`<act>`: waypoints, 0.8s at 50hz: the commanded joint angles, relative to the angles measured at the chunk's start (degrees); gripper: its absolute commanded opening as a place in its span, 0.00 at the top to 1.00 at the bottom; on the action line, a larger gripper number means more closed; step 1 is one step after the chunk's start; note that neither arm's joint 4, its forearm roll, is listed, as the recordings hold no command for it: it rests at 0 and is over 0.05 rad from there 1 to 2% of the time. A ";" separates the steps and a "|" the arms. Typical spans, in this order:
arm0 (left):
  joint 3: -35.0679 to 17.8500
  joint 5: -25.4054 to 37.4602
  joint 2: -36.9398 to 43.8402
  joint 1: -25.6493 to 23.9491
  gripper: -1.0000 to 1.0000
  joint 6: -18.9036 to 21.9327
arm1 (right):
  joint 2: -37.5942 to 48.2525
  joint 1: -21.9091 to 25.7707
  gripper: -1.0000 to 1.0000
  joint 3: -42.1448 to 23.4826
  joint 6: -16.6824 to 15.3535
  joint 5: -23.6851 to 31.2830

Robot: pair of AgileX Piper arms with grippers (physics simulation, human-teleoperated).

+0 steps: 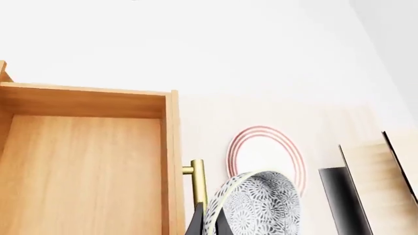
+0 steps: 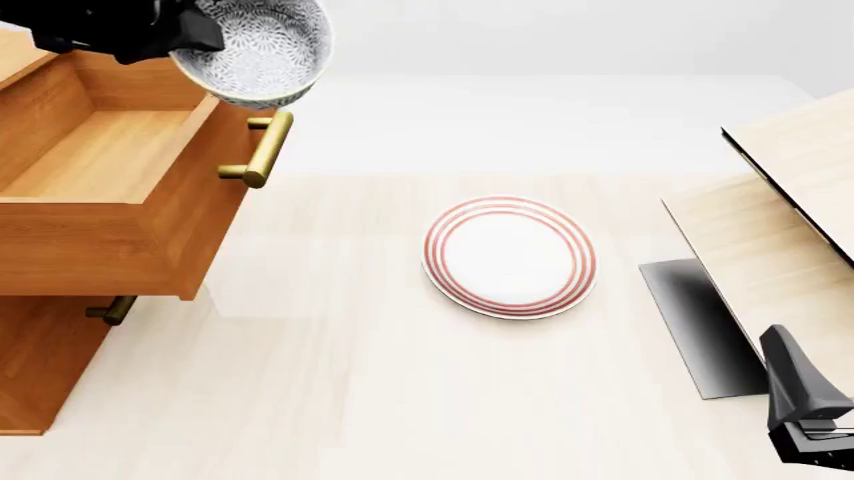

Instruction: Open the top drawer of the cabinet and put the bowl in it.

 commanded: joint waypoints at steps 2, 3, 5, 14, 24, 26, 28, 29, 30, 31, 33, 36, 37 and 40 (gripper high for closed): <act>2.42 -0.77 -3.17 1.81 1.00 -1.26 | -0.11 -0.03 0.00 0.02 -0.04 0.02; 2.85 -0.99 -3.55 2.16 1.00 -1.54 | -0.12 -0.02 0.00 0.02 -0.03 0.02; 3.33 -1.33 -3.95 2.47 1.00 -1.87 | -0.12 -0.02 0.00 0.02 -0.03 0.02; 4.74 -2.05 -5.51 3.55 1.00 -3.04 | -0.10 -0.02 0.00 0.02 -0.03 0.02; 6.32 -2.94 -6.95 4.40 1.00 -4.66 | -0.10 -0.02 0.00 0.02 -0.04 0.02; 6.54 -3.23 -7.16 4.44 1.00 -5.07 | -0.12 -0.01 0.00 0.02 -0.03 0.02; 6.69 -3.37 -7.25 4.65 1.00 -5.29 | -0.12 -0.03 0.00 0.02 -0.04 0.02; 7.02 -3.65 -7.47 4.90 1.00 -5.65 | -0.10 -0.02 0.00 0.02 -0.03 0.02; 7.28 -3.82 -7.52 5.01 1.00 -5.74 | -0.11 -0.01 0.00 0.02 -0.04 0.02; 7.60 -4.09 -7.68 4.97 1.00 -6.07 | -0.10 -0.02 0.00 0.02 -0.02 0.02; 8.22 -4.40 -7.99 5.36 1.00 -6.22 | -0.12 -0.03 0.00 0.02 -0.03 0.02; 9.24 -5.09 -8.37 5.71 1.00 -6.76 | -0.11 -0.02 0.00 0.02 -0.03 0.02; 9.44 -5.23 -8.44 5.74 1.00 -6.86 | -0.11 -0.02 0.00 0.02 -0.04 0.02; 10.03 -5.56 -8.90 6.18 1.00 -7.30 | -0.11 -0.03 0.00 0.02 -0.04 0.02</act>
